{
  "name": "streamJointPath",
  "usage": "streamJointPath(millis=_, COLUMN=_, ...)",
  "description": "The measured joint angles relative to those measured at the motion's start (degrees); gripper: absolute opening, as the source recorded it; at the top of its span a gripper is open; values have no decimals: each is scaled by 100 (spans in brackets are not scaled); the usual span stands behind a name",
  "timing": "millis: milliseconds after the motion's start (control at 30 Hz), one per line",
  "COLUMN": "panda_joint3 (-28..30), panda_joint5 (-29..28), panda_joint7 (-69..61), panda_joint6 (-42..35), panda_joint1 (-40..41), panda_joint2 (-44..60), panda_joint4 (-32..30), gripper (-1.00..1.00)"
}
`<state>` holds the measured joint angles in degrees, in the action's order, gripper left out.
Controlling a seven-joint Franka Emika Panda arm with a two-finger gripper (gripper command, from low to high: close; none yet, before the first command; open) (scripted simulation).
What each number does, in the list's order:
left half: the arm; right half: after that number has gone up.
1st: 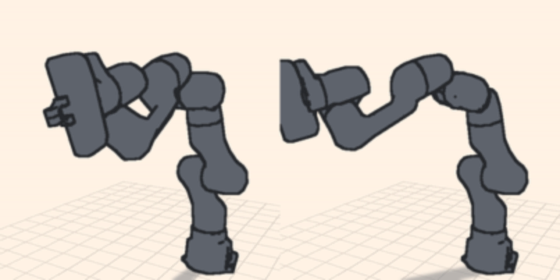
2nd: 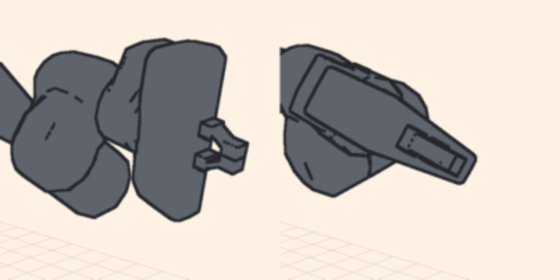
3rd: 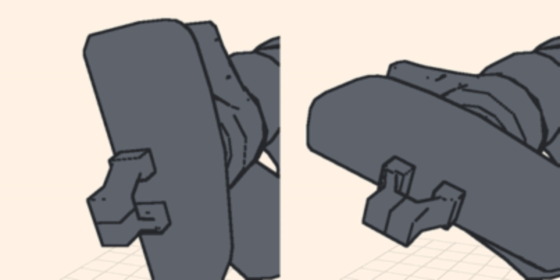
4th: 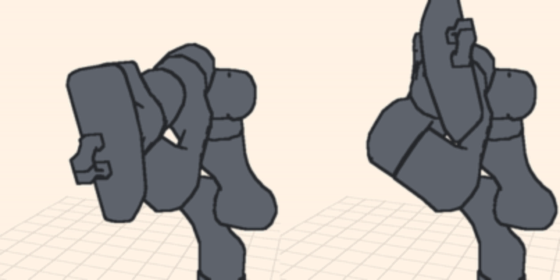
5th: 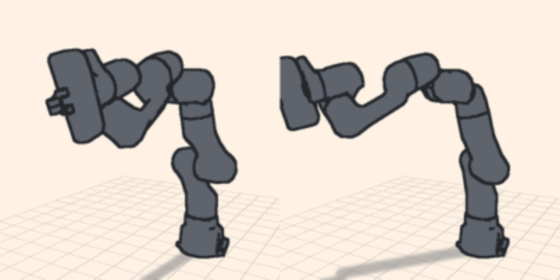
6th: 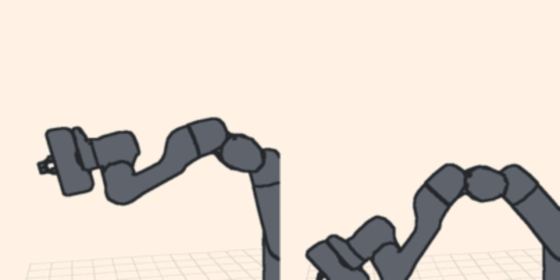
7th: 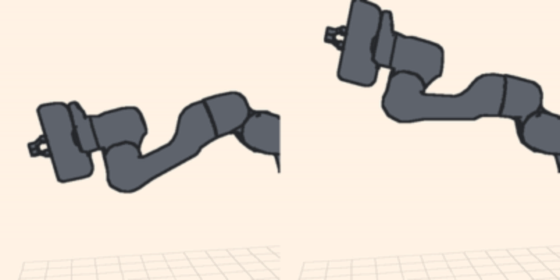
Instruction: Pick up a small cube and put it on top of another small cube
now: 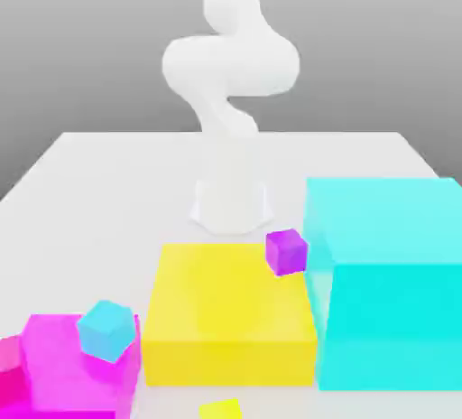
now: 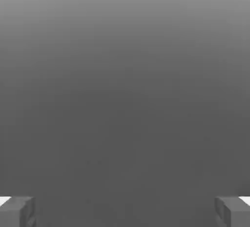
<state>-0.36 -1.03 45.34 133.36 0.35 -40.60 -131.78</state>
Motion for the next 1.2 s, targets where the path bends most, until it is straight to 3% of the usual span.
streamJointPath(millis=500, panda_joint3=-9, panda_joint5=-412, panda_joint7=-446, panda_joint6=951, panda_joint1=97, panda_joint2=3155, panda_joint4=-1, gripper=0)
streamJointPath(millis=933, panda_joint3=-141, panda_joint5=-113, panda_joint7=-1292, panda_joint6=1797, panda_joint1=272, panda_joint2=5826, panda_joint4=-12, gripper=0)
streamJointPath(millis=1100, panda_joint3=-139, panda_joint5=-120, panda_joint7=-1346, panda_joint6=2493, panda_joint1=277, panda_joint2=6863, panda_joint4=156, gripper=0)
streamJointPath(millis=1133, panda_joint3=-136, panda_joint5=-133, panda_joint7=-1338, panda_joint6=2587, panda_joint1=276, panda_joint2=6987, panda_joint4=182, gripper=-100)
streamJointPath(millis=1200, panda_joint3=-136, panda_joint5=-133, panda_joint7=-1338, panda_joint6=2587, panda_joint1=276, panda_joint2=6987, panda_joint4=182, gripper=-100)
